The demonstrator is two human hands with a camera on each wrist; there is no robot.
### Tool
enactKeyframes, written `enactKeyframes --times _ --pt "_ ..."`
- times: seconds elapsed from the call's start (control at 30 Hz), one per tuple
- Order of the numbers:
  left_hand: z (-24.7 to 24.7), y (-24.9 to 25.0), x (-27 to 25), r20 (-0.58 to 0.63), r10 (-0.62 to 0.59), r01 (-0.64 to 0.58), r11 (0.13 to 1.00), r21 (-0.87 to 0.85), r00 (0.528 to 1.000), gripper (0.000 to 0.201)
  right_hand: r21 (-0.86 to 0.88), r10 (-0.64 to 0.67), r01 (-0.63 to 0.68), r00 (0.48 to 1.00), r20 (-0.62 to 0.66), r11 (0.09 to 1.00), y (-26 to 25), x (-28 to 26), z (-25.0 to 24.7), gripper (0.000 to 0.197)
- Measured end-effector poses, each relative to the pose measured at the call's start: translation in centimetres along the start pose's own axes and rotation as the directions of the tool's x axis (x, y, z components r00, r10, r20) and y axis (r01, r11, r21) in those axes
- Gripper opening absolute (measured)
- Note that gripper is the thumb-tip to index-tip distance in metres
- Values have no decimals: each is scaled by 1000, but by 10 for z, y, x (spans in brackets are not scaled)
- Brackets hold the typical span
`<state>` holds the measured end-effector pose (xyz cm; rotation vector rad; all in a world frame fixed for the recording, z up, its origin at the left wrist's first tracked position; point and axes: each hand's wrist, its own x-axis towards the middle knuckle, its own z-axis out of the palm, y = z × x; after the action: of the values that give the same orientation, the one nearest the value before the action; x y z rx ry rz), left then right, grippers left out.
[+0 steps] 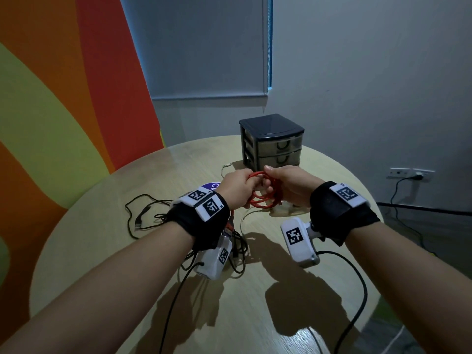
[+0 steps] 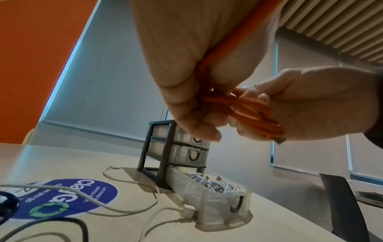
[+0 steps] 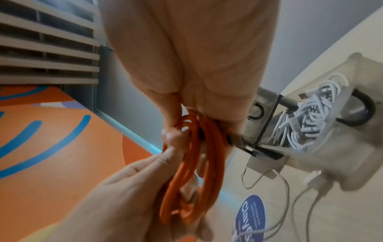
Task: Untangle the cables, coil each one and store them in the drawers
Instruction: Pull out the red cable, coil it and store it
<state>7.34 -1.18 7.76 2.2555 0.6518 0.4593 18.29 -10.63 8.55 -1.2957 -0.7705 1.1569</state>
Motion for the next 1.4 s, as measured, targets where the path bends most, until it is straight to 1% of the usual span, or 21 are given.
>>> enactKeyframes --times 0.1,0.17,0.27,0.37,0.43,0.53,0.6,0.67,0.73,0.8,0.87,0.93,1.0,1.07,1.13,1.23,1.27,1.3,1.33,1.37,1.4 --pt "4 1 -1 -54 40 -42 998 -37 998 20 151 -79 81 997 -19 985 3 1 0 20" --pt "5 3 -1 -89 34 -42 995 -90 996 20 201 -134 138 990 -35 970 5 4 0 24" --pt "7 5 -3 -88 12 -26 987 -158 996 20 257 -212 230 972 -97 939 7 9 -3 26" --pt "9 7 -5 -88 17 -32 984 -176 996 23 327 -232 278 957 -174 903 6 9 -9 10" --pt "9 6 -6 -101 23 -41 984 -172 995 21 388 -246 322 940 -235 863 6 8 -13 7" --pt "10 3 -6 -114 28 -38 995 -87 993 15 472 -264 404 904 -336 784 3 7 -19 18" --pt "14 -1 -3 -112 15 -3 994 106 994 22 511 -274 433 892 -359 743 1 5 -21 26" --pt "20 -3 0 -68 -22 44 938 345 997 26 516 -279 428 897 -343 742 -1 3 -19 36" --pt "26 0 -1 14 -59 43 849 527 998 24 483 -276 407 907 -319 775 0 2 -15 41" --pt "31 7 -2 107 -61 -24 754 657 992 21 404 -271 380 914 -302 832 5 2 -9 43" --pt "33 18 -5 187 -14 -129 672 729 982 21 284 -286 363 917 -278 888 10 3 -7 43" --pt "32 26 -5 248 66 -232 638 735 967 23 138 -291 330 925 -246 934 15 1 -6 40" --pt "26 33 -3 285 186 -336 637 694 940 27 -12 -278 283 933 -230 959 18 -1 -8 39" --pt "18 35 0 295 297 -419 640 644 908 25 -77 -257 246 944 -208 966 21 -3 -11 40" --pt "15 33 3 266 401 -476 644 599 877 26 -43 -227 223 956 -186 974 22 -5 -12 40" --pt "19 26 5 148 570 -553 648 523 808 26 27 -215 224 959 -187 974 18 -10 -11 35" --pt "22 23 6 106 593 -551 648 525 798 24 52 -202 216 959 -200 975 16 -10 -11 31" --pt "25 21 7 59 586 -524 669 528 808 24 79 -177 198 960 -215 977 15 -11 -10 25" --pt "28 18 9 16 554 -483 710 512 832 25 102 -145 170 965 -220 980 13 -11 -10 22" --pt "31 16 11 -20 523 -451 754 478 852 27 124 -110 136 974 -200 983 11 -11 -11 27" --pt "34 15 12 -53 499 -431 792 432 865 31 136 -76 98 985 -155 986 10 -11 -13 39"
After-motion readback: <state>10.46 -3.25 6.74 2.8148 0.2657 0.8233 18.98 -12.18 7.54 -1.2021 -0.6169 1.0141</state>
